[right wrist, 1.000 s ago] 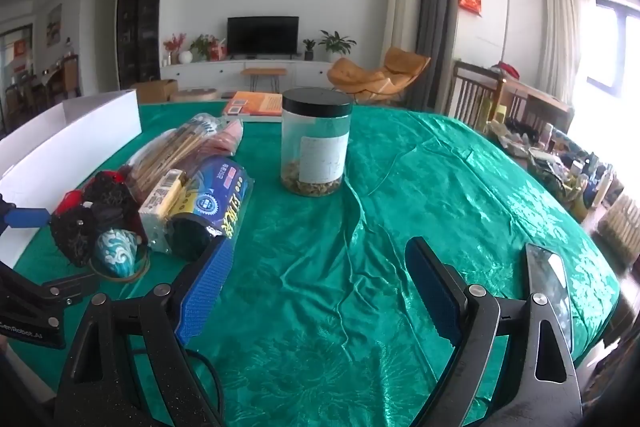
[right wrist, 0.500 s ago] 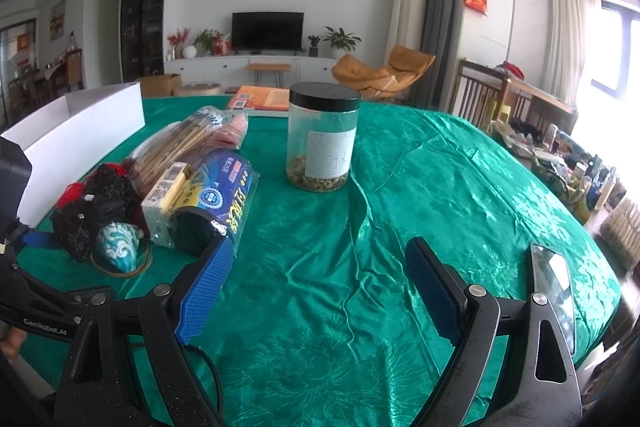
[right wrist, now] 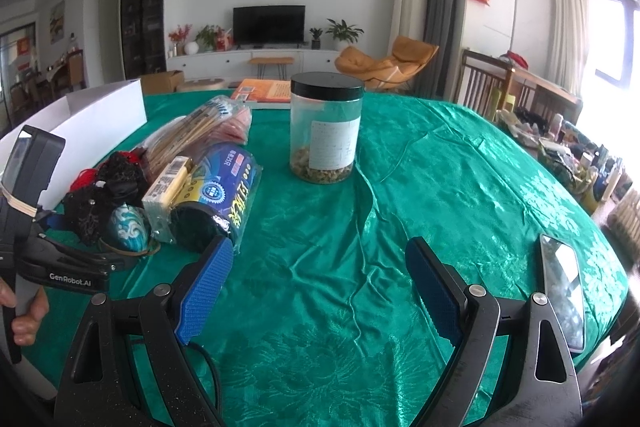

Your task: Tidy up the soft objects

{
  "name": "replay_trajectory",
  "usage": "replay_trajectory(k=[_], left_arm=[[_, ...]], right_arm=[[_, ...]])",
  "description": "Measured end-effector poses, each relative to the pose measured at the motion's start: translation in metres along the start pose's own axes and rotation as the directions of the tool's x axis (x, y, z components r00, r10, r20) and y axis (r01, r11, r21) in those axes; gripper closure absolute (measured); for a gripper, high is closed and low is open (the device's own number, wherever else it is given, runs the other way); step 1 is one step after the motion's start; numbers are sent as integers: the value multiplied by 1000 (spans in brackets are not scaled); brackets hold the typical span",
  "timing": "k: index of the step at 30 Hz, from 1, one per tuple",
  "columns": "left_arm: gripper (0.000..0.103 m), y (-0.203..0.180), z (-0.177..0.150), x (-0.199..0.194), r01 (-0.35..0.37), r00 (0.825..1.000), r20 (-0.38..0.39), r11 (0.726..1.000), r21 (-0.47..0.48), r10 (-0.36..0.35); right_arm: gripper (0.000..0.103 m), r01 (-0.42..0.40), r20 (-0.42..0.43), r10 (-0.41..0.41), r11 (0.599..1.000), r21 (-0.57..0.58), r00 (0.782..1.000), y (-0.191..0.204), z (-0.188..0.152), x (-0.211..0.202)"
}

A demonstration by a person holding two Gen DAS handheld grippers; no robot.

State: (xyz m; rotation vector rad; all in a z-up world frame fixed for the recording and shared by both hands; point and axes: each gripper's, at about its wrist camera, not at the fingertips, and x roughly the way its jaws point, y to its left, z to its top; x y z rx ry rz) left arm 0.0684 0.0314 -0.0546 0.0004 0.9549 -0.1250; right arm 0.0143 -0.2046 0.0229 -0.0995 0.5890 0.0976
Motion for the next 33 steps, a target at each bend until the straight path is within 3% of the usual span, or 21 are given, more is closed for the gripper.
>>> replay_trajectory(k=[3, 33], left_arm=[[0, 2, -5, -1, -13, 1000, 28, 1000, 11, 12], [0, 2, -10, -1, -32, 999, 10, 999, 27, 32]], right_arm=[[13, -3, -10, 3, 1000, 8, 1000, -2, 0, 1], [13, -34, -78, 31, 999, -42, 996, 12, -6, 15]])
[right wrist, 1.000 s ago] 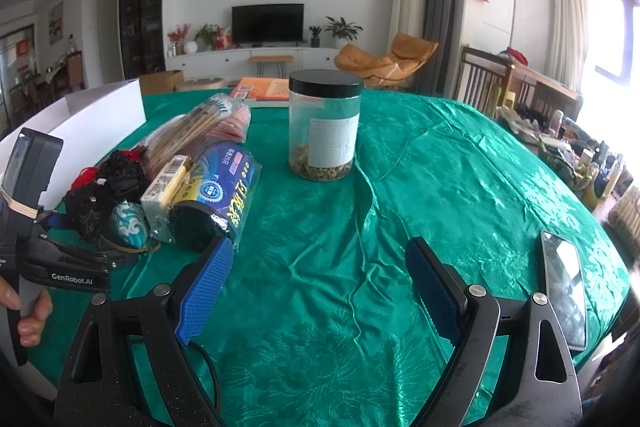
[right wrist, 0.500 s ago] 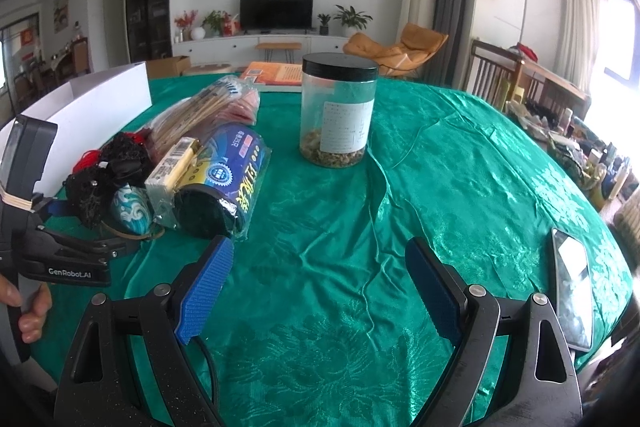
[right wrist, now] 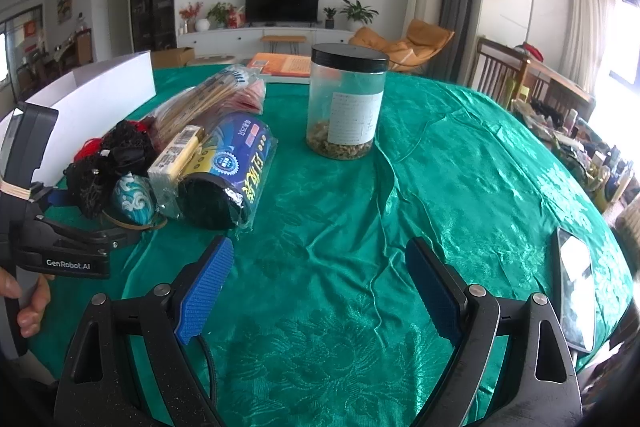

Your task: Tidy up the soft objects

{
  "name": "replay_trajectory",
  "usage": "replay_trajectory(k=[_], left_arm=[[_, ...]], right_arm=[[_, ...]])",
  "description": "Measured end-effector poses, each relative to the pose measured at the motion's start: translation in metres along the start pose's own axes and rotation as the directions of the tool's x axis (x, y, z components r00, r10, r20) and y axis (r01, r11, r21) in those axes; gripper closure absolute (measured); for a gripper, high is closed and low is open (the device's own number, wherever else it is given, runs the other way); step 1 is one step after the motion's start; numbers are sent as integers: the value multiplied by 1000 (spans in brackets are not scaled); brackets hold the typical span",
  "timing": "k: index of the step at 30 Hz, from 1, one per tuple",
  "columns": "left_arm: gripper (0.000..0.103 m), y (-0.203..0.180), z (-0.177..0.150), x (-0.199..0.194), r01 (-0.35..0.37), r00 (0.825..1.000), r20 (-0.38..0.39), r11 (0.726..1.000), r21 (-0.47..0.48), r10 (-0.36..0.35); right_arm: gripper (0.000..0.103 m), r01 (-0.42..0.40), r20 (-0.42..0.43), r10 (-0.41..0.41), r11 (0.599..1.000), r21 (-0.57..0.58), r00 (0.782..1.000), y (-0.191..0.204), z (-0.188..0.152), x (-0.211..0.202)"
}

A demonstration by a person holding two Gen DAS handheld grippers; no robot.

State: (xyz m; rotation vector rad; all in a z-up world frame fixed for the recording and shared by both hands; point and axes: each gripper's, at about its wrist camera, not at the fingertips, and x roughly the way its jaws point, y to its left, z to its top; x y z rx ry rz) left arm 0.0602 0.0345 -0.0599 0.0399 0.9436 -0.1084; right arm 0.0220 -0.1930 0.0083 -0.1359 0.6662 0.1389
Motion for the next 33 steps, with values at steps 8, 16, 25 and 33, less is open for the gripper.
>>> replay_trajectory(k=[8, 16, 25, 33], left_arm=[[0, 0, -1, 0, -1, 1000, -1, 1000, 0, 1], [0, -1, -1, 0, -3, 1000, -2, 1000, 1, 3], [0, 0, -2, 0, -3, 1000, -3, 1000, 1, 3], [0, -2, -3, -1, -3, 1000, -2, 1000, 2, 3]], right_arm=[[13, -1, -2, 1, 1000, 0, 1000, 0, 0, 1], [13, -2, -2, 2, 1000, -1, 1000, 0, -1, 1], [13, 5, 0, -5, 1000, 6, 1000, -1, -1, 2], [13, -20, -42, 25, 992, 121, 999, -24, -4, 12]])
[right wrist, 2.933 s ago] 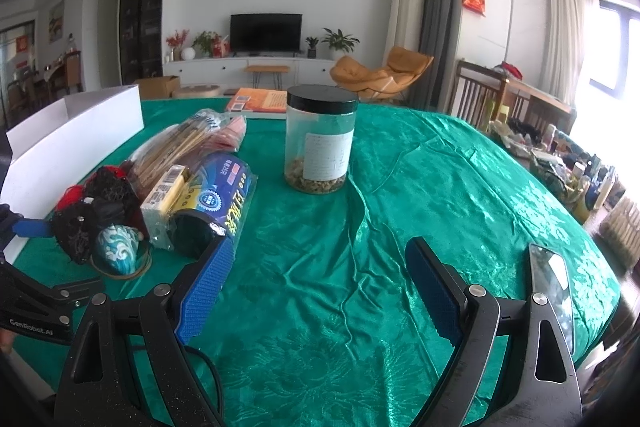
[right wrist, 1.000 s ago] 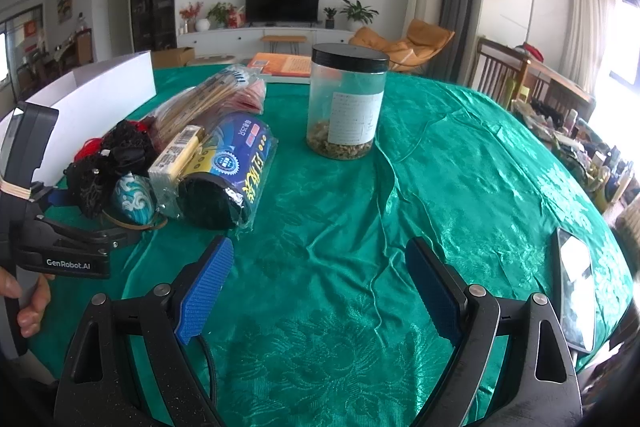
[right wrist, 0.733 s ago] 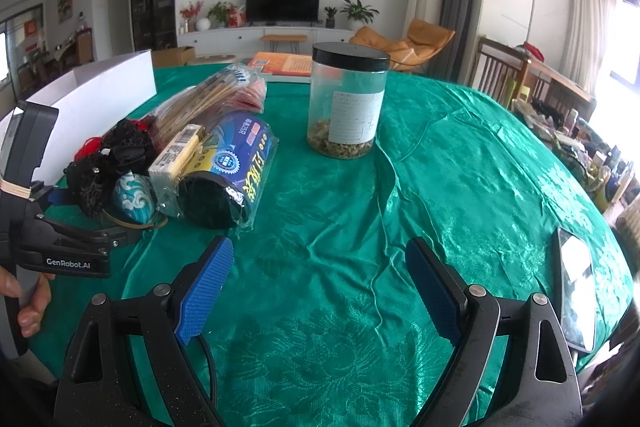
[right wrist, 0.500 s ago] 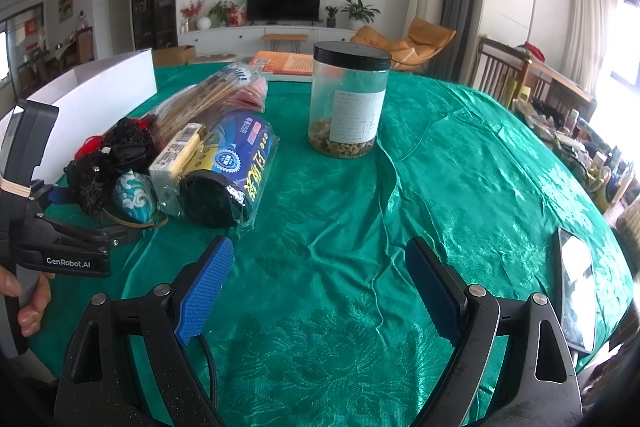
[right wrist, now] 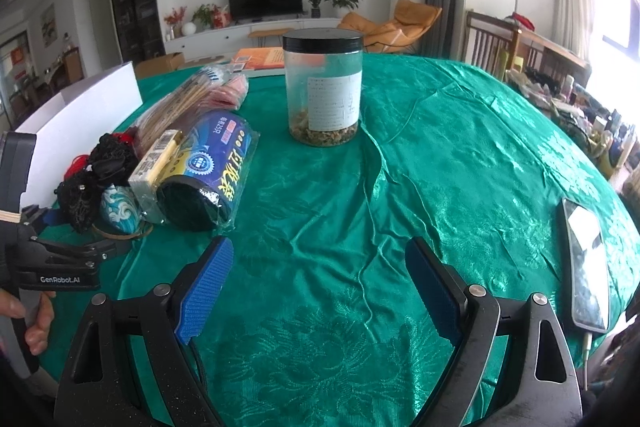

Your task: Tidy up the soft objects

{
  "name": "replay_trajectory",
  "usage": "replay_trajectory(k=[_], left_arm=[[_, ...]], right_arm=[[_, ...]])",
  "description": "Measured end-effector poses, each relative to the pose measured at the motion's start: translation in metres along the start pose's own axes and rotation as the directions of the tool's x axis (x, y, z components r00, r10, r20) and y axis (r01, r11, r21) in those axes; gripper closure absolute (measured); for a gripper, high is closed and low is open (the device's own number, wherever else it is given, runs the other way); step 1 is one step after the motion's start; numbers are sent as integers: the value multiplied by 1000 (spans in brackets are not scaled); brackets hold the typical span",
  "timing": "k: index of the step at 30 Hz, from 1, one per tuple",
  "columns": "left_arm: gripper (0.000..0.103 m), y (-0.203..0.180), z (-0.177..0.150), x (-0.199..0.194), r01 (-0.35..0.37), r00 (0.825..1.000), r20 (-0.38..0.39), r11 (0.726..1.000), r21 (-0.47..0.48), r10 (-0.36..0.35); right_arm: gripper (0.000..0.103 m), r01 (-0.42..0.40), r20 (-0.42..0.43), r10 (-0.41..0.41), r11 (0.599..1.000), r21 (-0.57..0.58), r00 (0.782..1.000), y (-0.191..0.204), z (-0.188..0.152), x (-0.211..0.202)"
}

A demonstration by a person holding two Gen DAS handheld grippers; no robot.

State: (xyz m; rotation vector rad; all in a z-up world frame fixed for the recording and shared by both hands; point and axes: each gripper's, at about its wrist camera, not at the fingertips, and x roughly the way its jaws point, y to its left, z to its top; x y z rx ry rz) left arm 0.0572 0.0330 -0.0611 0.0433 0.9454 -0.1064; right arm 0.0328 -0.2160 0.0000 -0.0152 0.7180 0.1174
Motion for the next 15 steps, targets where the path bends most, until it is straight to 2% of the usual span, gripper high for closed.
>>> replay_trajectory(k=[15], left_arm=[[0, 0, -1, 0, -2, 1000, -1, 1000, -1, 2]], right_arm=[[13, -57, -68, 71, 982, 179, 995, -28, -4, 11]])
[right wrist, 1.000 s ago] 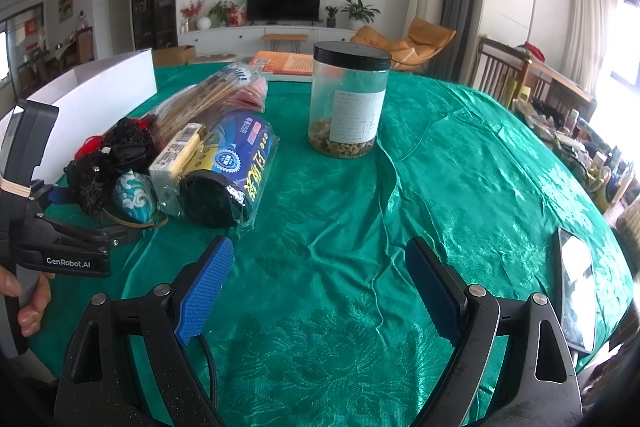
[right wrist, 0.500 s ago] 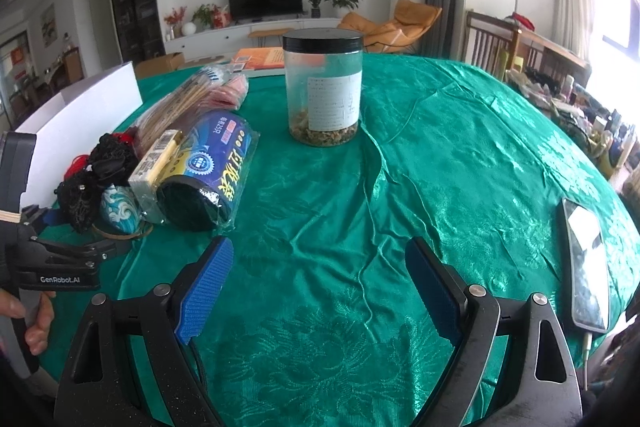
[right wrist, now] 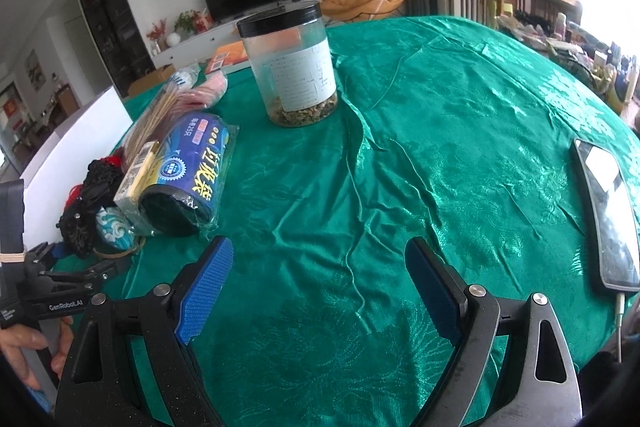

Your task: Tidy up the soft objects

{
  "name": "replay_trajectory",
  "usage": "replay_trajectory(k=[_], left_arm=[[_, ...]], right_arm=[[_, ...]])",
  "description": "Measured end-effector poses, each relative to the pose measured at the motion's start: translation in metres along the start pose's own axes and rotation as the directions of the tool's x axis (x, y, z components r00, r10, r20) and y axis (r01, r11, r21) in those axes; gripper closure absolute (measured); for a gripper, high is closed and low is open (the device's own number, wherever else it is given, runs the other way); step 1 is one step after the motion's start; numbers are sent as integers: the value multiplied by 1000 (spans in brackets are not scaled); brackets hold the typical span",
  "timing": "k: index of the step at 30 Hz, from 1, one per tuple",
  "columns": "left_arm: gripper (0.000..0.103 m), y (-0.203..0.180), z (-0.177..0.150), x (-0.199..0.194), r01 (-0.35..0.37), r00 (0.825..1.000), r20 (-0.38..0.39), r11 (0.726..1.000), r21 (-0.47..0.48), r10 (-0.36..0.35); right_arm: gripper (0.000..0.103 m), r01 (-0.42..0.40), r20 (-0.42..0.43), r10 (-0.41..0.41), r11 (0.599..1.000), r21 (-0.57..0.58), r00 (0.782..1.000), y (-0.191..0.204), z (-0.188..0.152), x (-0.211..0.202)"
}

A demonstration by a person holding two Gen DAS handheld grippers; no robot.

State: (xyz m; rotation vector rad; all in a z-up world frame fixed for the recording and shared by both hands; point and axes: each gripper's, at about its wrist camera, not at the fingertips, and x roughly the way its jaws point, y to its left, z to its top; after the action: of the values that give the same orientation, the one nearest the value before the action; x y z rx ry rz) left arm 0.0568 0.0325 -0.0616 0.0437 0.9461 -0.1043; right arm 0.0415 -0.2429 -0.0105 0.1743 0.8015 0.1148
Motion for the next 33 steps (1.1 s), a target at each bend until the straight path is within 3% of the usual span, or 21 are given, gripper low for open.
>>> replay_trajectory(k=[33], left_arm=[[0, 0, -1, 0, -1, 1000, -1, 1000, 0, 1]], right_arm=[[13, -30, -32, 30, 999, 15, 999, 1, -2, 6]])
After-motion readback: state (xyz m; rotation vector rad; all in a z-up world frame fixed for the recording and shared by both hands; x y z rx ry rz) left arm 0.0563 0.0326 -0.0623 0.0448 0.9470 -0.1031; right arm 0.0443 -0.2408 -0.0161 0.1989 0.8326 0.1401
